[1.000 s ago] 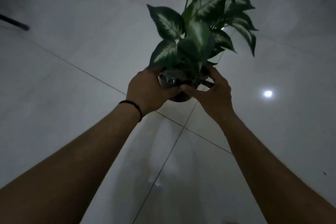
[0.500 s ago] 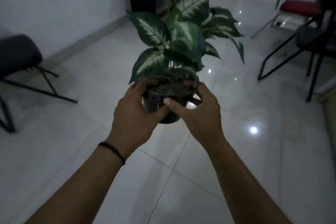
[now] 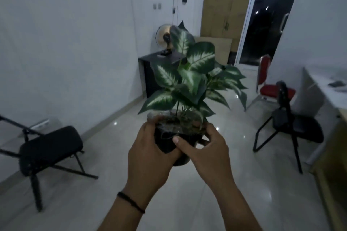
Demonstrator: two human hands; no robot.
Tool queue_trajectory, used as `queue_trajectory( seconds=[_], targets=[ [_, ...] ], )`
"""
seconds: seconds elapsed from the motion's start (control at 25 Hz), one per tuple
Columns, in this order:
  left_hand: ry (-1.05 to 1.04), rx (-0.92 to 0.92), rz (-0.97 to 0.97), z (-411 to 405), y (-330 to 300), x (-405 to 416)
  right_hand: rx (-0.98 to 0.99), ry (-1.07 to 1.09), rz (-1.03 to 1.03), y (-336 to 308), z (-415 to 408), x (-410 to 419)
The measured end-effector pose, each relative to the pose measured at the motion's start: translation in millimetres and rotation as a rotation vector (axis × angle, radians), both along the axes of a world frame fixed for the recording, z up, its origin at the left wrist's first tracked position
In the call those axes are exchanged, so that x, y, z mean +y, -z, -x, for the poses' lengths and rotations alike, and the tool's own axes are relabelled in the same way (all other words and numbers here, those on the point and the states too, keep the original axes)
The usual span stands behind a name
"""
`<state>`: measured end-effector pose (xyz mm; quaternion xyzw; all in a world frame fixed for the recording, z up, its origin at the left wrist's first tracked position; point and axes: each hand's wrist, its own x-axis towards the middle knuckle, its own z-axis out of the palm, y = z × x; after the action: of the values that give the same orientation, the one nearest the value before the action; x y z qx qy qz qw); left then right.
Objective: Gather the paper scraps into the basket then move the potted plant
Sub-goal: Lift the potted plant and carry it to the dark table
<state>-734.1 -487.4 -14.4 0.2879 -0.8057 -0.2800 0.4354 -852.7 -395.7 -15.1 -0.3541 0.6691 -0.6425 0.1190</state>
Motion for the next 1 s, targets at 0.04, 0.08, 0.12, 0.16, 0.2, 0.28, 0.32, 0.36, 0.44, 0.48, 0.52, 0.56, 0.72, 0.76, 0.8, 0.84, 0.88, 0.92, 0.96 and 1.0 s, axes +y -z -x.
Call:
queue_trajectory(
  seconds=[0.04,0.08,0.12,0.16,0.2,0.28,0.32,0.36,0.44,0.48,0.52,0.56,0.72,0.76,0.8,0.84,0.88,0.92,0.96,1.0],
  targets=[
    [-0.006,0.018,-0.004,10,-15,0,0.017,0.01,-0.002,-16,7,-1],
    [-0.011,0.044,-0.003,22,-29,-1,0.044,0.017,0.001,-33,17,-4],
    [-0.011,0.057,-0.005,33,-39,-2,0.068,0.017,0.002,-45,26,-7],
    [-0.019,0.079,0.001,47,-48,-6,0.096,0.005,0.014,-57,40,-12],
    [-0.031,0.094,0.006,60,-55,-10,0.117,-0.018,0.022,-67,54,-17],
    [-0.079,0.114,0.01,82,-68,-21,0.118,-0.054,0.025,-84,78,-29],
    [-0.101,0.127,0.011,91,-72,-26,0.121,-0.077,0.032,-91,89,-37],
    [-0.122,0.134,0.008,99,-77,-33,0.118,-0.099,0.035,-96,98,-46],
    [-0.154,0.149,0.015,114,-81,-53,0.117,-0.146,0.034,-101,116,-69],
    [-0.17,0.147,0.025,119,-83,-66,0.115,-0.164,0.035,-103,123,-82],
    [-0.197,0.143,0.022,123,-83,-78,0.117,-0.183,0.025,-103,129,-97],
    [-0.226,0.139,0.024,127,-81,-93,0.12,-0.199,0.018,-101,135,-115],
    [-0.29,0.127,0.004,142,-74,-155,0.129,-0.24,0.018,-92,155,-183],
    [-0.302,0.121,0.007,147,-73,-176,0.128,-0.25,0.02,-90,161,-205],
    [-0.317,0.11,0.008,152,-72,-197,0.123,-0.259,0.015,-89,166,-226],
    [-0.328,0.102,0.004,159,-71,-221,0.115,-0.267,0.012,-89,173,-251],
    [-0.325,0.096,0.009,166,-72,-242,0.108,-0.263,0.017,-88,180,-272],
    [-0.318,0.085,0.012,174,-73,-260,0.1,-0.257,0.021,-86,187,-289],
    [-0.319,0.07,0.01,183,-72,-280,0.089,-0.258,0.02,-84,197,-309],
    [-0.32,0.058,0.005,191,-74,-294,0.084,-0.258,0.02,-83,205,-324]
  ],
)
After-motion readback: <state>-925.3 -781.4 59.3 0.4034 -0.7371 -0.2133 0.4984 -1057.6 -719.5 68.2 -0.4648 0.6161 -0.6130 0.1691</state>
